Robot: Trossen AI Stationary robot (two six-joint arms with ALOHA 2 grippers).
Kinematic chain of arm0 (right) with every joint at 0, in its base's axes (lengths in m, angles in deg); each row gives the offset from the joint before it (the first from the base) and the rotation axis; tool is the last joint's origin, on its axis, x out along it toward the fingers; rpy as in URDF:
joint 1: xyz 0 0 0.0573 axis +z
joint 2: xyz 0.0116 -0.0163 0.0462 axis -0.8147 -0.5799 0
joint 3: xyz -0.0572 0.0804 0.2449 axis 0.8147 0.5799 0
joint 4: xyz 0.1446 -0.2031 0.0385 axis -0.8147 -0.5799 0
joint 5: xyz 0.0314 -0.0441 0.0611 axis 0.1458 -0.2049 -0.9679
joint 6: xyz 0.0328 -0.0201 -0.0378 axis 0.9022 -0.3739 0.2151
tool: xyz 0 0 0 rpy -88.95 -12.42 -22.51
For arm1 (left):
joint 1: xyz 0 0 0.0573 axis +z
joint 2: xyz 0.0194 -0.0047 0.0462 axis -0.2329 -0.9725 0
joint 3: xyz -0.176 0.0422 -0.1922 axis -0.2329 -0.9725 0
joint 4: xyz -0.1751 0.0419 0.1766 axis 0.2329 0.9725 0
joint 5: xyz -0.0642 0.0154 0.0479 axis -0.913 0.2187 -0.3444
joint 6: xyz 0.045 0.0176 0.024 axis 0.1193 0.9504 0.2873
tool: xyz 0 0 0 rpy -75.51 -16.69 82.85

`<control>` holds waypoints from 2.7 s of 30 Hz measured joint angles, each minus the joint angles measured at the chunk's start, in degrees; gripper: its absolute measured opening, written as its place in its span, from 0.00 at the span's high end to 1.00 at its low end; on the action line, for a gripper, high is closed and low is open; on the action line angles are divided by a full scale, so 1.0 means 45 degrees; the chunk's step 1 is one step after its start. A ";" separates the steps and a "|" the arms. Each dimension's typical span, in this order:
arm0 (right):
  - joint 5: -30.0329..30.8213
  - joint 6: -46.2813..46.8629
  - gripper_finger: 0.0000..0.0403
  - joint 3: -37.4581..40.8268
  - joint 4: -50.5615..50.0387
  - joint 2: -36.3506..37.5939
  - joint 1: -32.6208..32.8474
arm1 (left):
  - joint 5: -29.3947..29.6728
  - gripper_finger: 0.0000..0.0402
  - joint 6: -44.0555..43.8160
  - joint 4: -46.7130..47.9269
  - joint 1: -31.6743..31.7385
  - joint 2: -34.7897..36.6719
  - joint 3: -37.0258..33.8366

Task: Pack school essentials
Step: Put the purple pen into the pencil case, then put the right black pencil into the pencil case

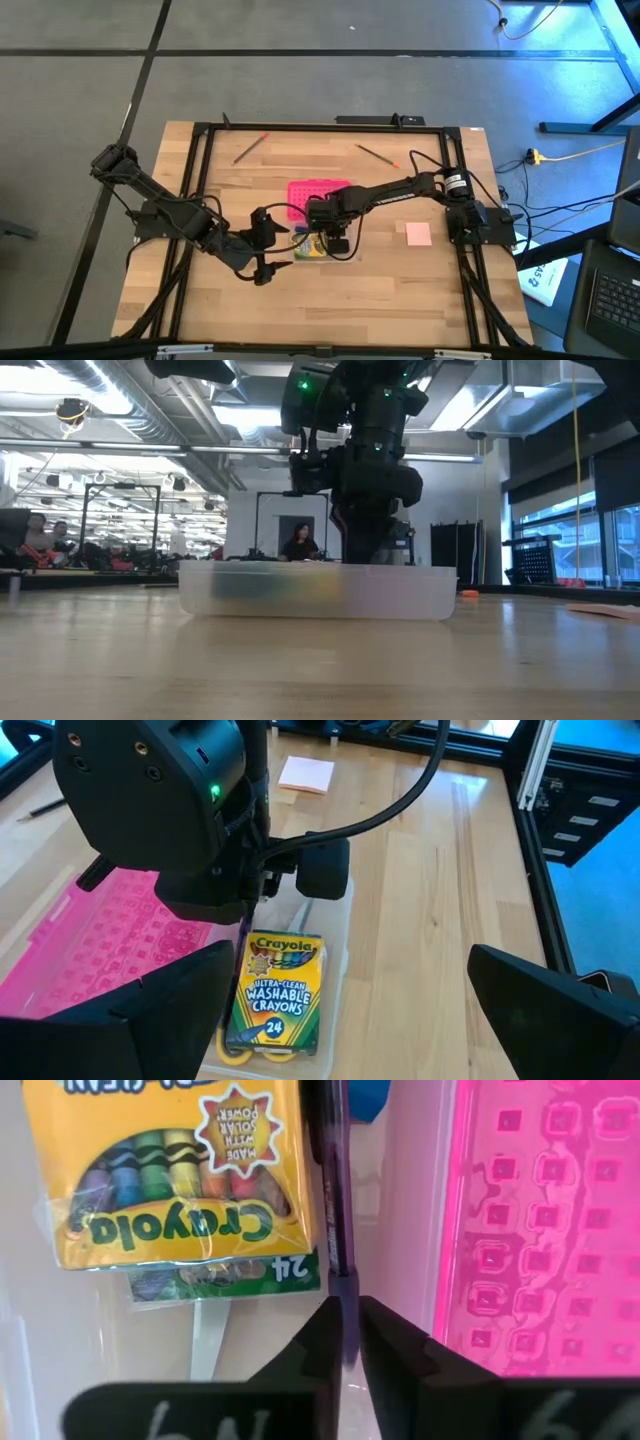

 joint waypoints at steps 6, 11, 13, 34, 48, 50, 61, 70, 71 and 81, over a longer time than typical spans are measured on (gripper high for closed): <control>-0.0189 -0.0120 0.92 0.0000 -0.0110 0.0040 0.0000 | -0.0005 0.01 -0.0353 0.0000 0.0011 0.0002 0.0000; -0.0903 -0.0016 0.92 -0.0005 -0.0447 0.0463 -0.0010 | 0.0000 0.01 -0.0675 0.0125 0.0382 0.0535 0.0009; -0.0916 0.0008 0.92 -0.0006 -0.0538 0.0792 0.0000 | -0.0009 0.01 -0.0688 0.0454 0.0631 0.0878 0.0016; 0.0356 0.1006 0.92 -0.0019 -0.2064 0.5688 -0.2270 | -0.2145 0.01 -0.1959 0.4825 0.6111 0.2273 0.0019; 0.1045 0.2716 0.92 -0.0019 -0.2697 0.5940 -0.5357 | -0.3074 0.01 -0.0569 0.5516 0.8107 0.2244 0.0015; 0.1049 0.2716 0.92 -0.0019 -0.2654 0.5940 -0.5596 | -0.3147 0.01 -0.0262 0.5542 0.8355 0.2215 0.0005; 0.0495 0.0558 0.98 -0.0005 -0.2467 0.5732 -0.6918 | -0.3361 0.01 0.0019 0.5542 0.9660 0.2225 0.0005; -0.0338 -0.1833 0.99 -0.0005 -0.3275 0.4604 -0.8594 | -0.3259 0.01 -0.0345 0.5537 1.0654 0.2225 0.0005; -0.0340 -0.2052 0.99 -0.0005 -0.3265 0.4454 -0.8774 | -0.3254 0.01 -0.0350 0.5537 1.0738 0.2225 0.0005; -0.0495 -0.2767 0.87 0.0000 -0.3005 0.3925 -0.9887 | -0.3254 0.01 -0.0345 0.5532 1.1257 0.2225 0.0005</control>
